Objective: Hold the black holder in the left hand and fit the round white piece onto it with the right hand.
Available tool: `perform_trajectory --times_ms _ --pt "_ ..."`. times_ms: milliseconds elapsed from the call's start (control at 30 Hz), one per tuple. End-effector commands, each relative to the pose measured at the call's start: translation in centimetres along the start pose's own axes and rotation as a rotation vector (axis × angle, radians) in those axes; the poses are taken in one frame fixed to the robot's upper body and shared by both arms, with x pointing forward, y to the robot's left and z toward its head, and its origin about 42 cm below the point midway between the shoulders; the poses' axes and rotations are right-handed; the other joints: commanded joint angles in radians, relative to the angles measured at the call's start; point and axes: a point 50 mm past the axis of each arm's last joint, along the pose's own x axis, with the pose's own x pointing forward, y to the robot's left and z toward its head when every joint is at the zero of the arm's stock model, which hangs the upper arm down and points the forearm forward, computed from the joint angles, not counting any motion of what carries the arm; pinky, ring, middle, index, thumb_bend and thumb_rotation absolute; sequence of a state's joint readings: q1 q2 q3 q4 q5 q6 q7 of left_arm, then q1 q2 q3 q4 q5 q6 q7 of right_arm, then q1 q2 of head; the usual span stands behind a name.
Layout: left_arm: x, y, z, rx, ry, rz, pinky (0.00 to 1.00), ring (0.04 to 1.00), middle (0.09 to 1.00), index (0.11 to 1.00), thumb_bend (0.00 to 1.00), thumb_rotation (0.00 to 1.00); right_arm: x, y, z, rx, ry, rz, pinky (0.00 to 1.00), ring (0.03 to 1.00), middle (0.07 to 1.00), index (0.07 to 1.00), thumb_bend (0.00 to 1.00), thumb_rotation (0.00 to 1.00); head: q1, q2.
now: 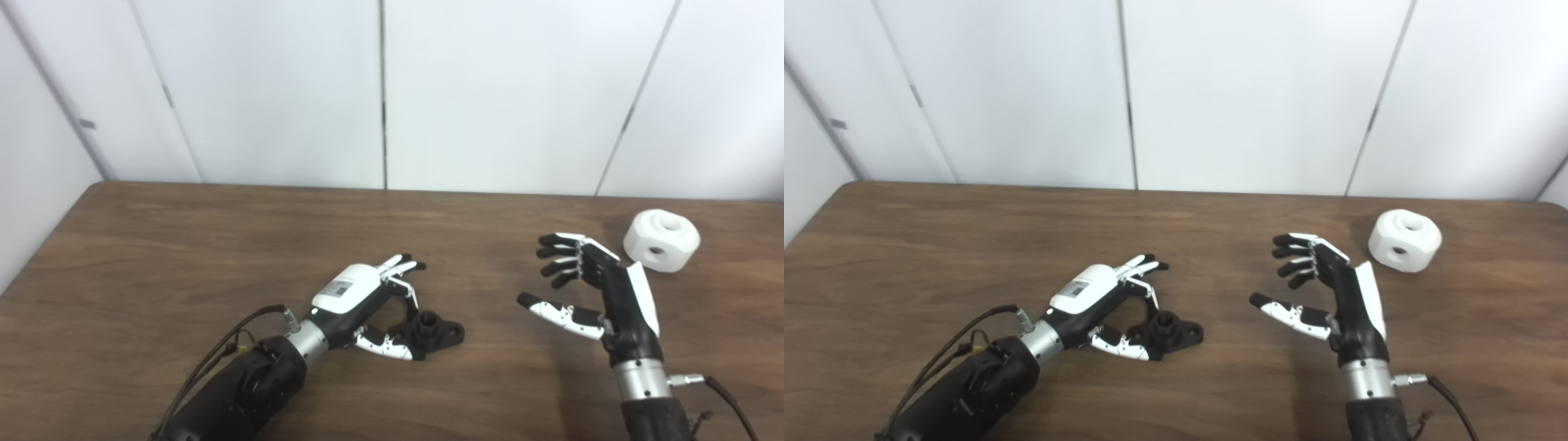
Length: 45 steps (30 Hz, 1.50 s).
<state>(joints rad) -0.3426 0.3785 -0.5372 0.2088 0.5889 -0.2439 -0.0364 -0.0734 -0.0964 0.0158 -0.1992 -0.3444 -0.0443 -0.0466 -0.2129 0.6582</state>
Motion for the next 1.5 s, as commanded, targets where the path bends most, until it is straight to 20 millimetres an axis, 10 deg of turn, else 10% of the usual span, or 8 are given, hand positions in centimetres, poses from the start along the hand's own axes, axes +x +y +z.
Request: perform_trajectory --times_ms 0,467,967,1467 --pt "-1.9 -4.2 -0.4 0.029 0.011 -0.221 0.89 0.993 0.937 0.486 0.52 0.06 1.8 -1.8 2.5 -0.078 -0.086 -0.01 0.44 0.559 0.652 0.674 0.59 0.07 -0.025 -0.004" --pt "-4.4 -3.2 -3.9 0.058 0.037 -0.268 0.85 0.949 0.916 0.488 0.52 0.06 10.5 -11.0 9.9 -1.175 0.064 0.066 0.72 0.867 0.9 0.83 0.86 0.32 -0.489 -0.218" --pt "-4.5 -4.2 -5.2 0.036 0.014 -0.253 0.86 0.982 0.933 0.486 0.52 0.06 16.1 -16.6 8.7 -1.385 0.397 -0.006 0.9 1.0 1.0 0.868 0.99 0.31 -0.545 -0.274" --pt "-4.7 -4.4 -5.3 0.021 0.018 -0.25 0.87 0.989 0.935 0.485 0.52 0.06 18.7 -16.8 5.4 -1.393 0.663 0.175 0.92 1.0 1.0 0.891 1.0 0.37 -0.532 -0.27"
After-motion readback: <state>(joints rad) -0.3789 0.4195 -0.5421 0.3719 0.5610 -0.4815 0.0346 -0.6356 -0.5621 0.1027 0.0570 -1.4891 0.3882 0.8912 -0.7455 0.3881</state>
